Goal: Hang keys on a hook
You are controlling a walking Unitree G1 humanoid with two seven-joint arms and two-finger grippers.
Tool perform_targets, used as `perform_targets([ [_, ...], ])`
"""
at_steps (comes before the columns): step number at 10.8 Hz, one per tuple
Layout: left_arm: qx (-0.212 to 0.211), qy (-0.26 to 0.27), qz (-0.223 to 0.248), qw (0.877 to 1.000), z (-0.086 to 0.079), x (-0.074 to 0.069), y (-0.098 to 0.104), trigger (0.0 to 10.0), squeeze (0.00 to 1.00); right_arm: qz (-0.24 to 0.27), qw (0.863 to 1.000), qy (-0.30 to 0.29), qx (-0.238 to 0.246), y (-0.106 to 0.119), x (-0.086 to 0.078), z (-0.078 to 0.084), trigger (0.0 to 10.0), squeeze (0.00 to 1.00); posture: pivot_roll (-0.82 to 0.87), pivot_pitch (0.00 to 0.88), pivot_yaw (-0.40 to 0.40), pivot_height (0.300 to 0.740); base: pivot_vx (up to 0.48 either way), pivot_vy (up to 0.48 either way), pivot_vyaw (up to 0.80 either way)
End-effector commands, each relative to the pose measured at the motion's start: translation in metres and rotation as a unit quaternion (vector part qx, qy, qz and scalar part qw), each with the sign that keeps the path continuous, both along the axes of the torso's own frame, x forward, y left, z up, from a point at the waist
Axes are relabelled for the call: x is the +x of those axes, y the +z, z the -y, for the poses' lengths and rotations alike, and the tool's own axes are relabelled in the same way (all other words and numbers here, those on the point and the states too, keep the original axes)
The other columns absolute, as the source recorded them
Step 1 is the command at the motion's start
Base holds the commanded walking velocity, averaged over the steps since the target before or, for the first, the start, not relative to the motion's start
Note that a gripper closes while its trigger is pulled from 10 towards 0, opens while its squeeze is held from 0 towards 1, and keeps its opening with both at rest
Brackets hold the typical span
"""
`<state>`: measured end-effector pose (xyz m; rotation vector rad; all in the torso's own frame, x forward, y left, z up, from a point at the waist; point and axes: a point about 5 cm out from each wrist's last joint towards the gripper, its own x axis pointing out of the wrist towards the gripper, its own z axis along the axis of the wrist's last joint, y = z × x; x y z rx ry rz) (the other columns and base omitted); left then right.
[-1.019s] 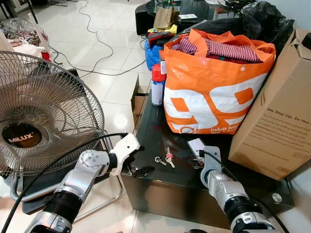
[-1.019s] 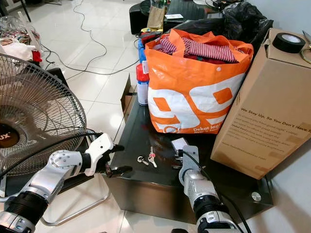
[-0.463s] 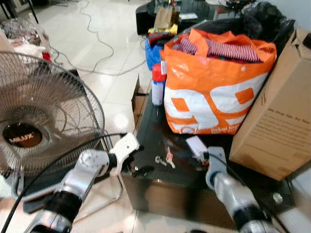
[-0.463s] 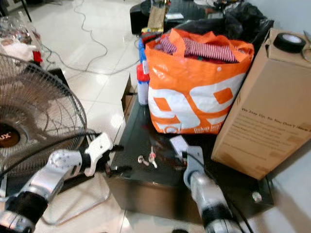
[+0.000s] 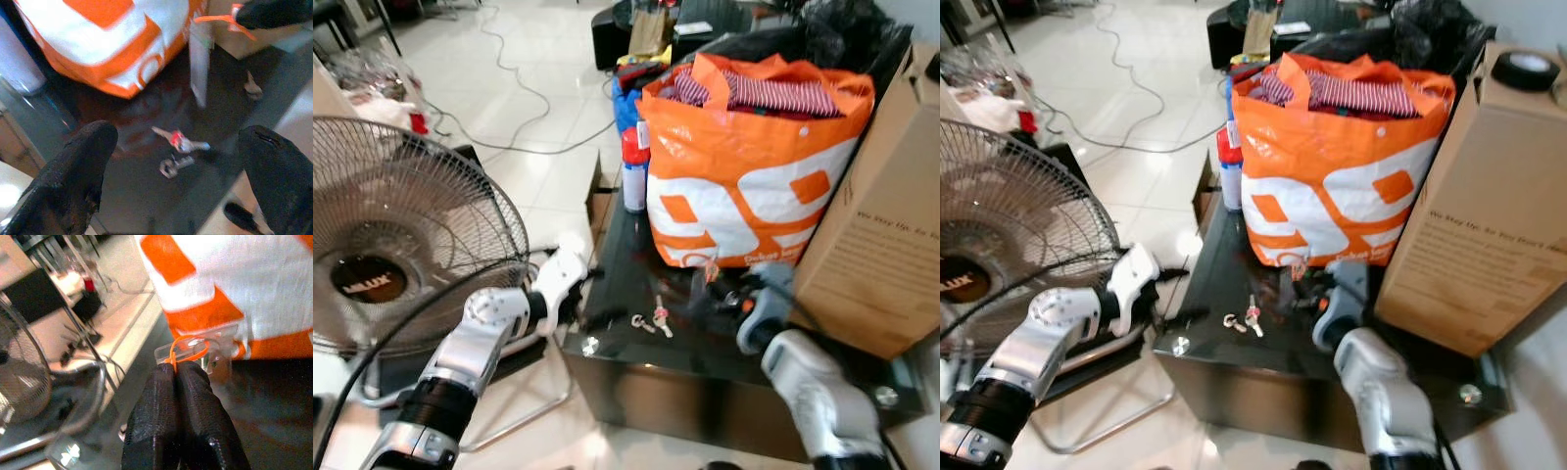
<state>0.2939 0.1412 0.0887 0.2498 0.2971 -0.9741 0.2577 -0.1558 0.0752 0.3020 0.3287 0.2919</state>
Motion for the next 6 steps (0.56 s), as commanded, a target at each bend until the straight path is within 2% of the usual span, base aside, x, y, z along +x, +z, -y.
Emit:
perform_targets([
  [1, -0.007, 0.013, 0.022, 1.000, 0.000, 0.004, 0.010, 10.0, 0.00, 0.009, 1.000, -0.014, 0.012, 0.007, -0.002, 0.003, 0.0, 0.00, -0.19, 0.000, 0.131, 0.740, 0.000, 0.000, 0.00],
  [2, -0.033, 0.056, 0.064, 0.996, 0.002, 0.010, 0.026, 10.0, 0.00, 0.051, 0.998, -0.045, -0.004, 0.024, -0.007, 0.008, 0.0, 0.00, -0.19, 0.000, 0.137, 0.740, 0.000, 0.000, 0.00],
  [4, -0.062, 0.133, 0.109, 0.983, -0.004, 0.016, 0.049, 10.0, 0.00, 0.106, 0.989, -0.085, -0.054, 0.048, -0.019, 0.015, 0.0, 0.00, -0.19, 0.000, 0.134, 0.740, 0.000, 0.000, 0.00],
  [5, -0.070, 0.171, 0.137, 0.973, -0.007, 0.018, 0.059, 10.0, 0.00, 0.135, 0.980, -0.102, -0.106, 0.059, -0.028, 0.016, 0.0, 0.00, -0.18, 0.000, 0.120, 0.740, 0.000, 0.000, 0.00],
  [6, -0.081, 0.209, 0.158, 0.962, -0.009, 0.020, 0.066, 10.0, 0.00, 0.156, 0.974, -0.121, -0.114, 0.065, -0.032, 0.012, 0.0, 0.00, -0.18, 0.000, 0.114, 0.740, 0.000, 0.000, 0.00],
])
